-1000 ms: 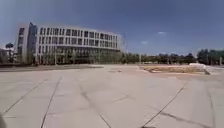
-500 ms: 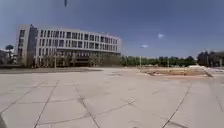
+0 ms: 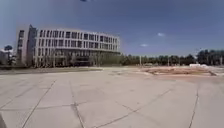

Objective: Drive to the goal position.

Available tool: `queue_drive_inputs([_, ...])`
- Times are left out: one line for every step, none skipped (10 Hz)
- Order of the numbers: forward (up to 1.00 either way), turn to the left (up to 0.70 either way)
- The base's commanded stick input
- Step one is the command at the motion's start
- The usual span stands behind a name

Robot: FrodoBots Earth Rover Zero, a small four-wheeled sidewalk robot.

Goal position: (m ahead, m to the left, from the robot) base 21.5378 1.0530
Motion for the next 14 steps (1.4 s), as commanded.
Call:
queue_drive_inputs([0.7, 0.01])
queue_drive_inputs([0.7, 0.01])
queue_drive_inputs([0.7, 0.01])
queue_drive_inputs([0.7, 0.01])
queue_drive_inputs([0.7, 0.01])
queue_drive_inputs([0.7, 0.01])
queue_drive_inputs([0.7, 0.01])
queue_drive_inputs([0.7, 0.01])
queue_drive_inputs([0.7, 0.01])
queue_drive_inputs([0.7, 0.01])
queue_drive_inputs([0.7, 0.01])
queue_drive_inputs([0.7, 0.01])
queue_drive_inputs([0.7, 0.01])
queue_drive_inputs([0.7, 0.01])
